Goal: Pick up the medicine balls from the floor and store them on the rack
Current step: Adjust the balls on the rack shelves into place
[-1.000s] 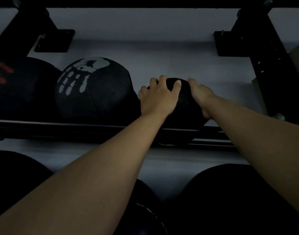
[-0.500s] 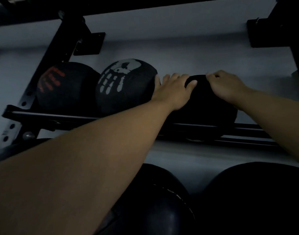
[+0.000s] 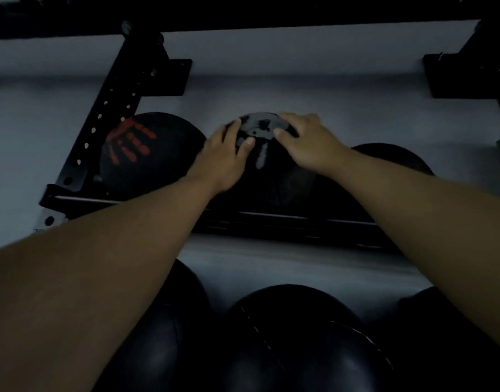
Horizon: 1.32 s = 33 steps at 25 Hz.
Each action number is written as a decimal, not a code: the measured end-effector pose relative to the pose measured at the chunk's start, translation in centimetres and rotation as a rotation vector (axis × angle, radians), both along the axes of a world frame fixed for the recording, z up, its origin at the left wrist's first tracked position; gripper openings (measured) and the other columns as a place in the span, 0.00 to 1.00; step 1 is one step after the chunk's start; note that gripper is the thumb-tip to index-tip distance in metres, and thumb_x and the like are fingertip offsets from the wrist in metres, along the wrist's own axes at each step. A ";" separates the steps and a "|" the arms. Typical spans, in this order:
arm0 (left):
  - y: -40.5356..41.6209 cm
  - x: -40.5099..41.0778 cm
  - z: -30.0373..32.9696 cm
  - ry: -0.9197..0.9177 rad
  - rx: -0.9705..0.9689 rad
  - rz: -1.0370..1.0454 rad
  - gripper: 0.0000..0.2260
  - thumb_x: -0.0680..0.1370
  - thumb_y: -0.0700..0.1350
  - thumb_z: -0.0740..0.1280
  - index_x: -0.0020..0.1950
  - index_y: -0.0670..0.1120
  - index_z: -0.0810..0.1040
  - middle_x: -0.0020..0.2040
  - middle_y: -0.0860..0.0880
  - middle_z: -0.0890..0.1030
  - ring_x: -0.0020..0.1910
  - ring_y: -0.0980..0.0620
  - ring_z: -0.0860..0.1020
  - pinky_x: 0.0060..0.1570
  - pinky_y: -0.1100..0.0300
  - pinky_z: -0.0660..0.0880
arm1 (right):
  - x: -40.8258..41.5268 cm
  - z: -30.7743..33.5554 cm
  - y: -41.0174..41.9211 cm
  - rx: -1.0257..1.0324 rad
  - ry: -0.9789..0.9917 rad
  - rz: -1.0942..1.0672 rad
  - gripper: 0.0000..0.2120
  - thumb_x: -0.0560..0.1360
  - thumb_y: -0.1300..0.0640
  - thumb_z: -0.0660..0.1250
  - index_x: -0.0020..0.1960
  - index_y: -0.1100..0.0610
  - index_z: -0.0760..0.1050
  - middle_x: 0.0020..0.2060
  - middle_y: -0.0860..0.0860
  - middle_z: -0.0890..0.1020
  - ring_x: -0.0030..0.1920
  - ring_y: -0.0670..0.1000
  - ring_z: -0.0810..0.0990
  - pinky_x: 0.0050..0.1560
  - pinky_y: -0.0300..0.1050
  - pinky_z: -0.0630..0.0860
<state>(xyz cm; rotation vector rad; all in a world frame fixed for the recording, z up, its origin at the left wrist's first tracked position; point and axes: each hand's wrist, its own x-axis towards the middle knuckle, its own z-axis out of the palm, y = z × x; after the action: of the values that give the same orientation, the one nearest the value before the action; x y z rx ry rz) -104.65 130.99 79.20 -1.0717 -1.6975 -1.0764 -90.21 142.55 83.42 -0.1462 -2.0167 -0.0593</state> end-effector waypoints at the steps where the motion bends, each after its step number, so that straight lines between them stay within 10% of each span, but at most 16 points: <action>1: 0.1 -0.5 0.1 -0.011 -0.017 -0.064 0.30 0.89 0.60 0.48 0.89 0.52 0.46 0.90 0.43 0.46 0.88 0.41 0.46 0.86 0.45 0.46 | -0.9 -0.2 -0.8 0.008 -0.026 -0.050 0.30 0.84 0.37 0.55 0.84 0.41 0.58 0.85 0.56 0.56 0.84 0.62 0.55 0.83 0.57 0.54; 9: -0.5 -1.9 0.5 0.032 -0.175 -0.187 0.31 0.89 0.61 0.48 0.88 0.56 0.36 0.88 0.45 0.32 0.87 0.43 0.34 0.84 0.46 0.35 | -2.0 -0.2 -0.9 0.010 -0.067 -0.202 0.32 0.84 0.37 0.57 0.84 0.37 0.50 0.86 0.55 0.48 0.86 0.56 0.47 0.85 0.55 0.47; 13: -4.2 -3.9 1.3 0.157 -0.278 -0.166 0.30 0.89 0.58 0.52 0.89 0.55 0.44 0.90 0.46 0.42 0.89 0.43 0.43 0.85 0.47 0.41 | -2.6 -0.2 -2.4 -0.064 0.026 -0.171 0.29 0.82 0.40 0.63 0.81 0.37 0.59 0.84 0.54 0.58 0.83 0.62 0.57 0.82 0.60 0.56; 18: -9.9 -9.2 1.4 0.259 0.036 0.117 0.24 0.90 0.52 0.54 0.86 0.50 0.62 0.87 0.45 0.62 0.86 0.40 0.59 0.85 0.39 0.53 | -5.3 -0.6 -8.4 0.142 0.153 -0.209 0.24 0.83 0.43 0.61 0.78 0.47 0.67 0.79 0.56 0.66 0.79 0.61 0.63 0.78 0.59 0.61; 33: -16.6 -20.4 1.3 0.116 -0.112 0.053 0.26 0.90 0.55 0.50 0.89 0.52 0.51 0.88 0.44 0.53 0.83 0.33 0.57 0.77 0.38 0.63 | -21.3 -1.5 -16.6 0.044 -0.024 -0.141 0.32 0.85 0.40 0.58 0.85 0.42 0.51 0.86 0.56 0.50 0.83 0.64 0.52 0.81 0.60 0.54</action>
<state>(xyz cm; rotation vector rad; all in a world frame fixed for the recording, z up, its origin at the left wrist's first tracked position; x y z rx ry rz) -125.08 114.37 80.50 -1.1307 -1.6996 -0.8782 -111.47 125.96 81.95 -0.2610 -2.0253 -0.1957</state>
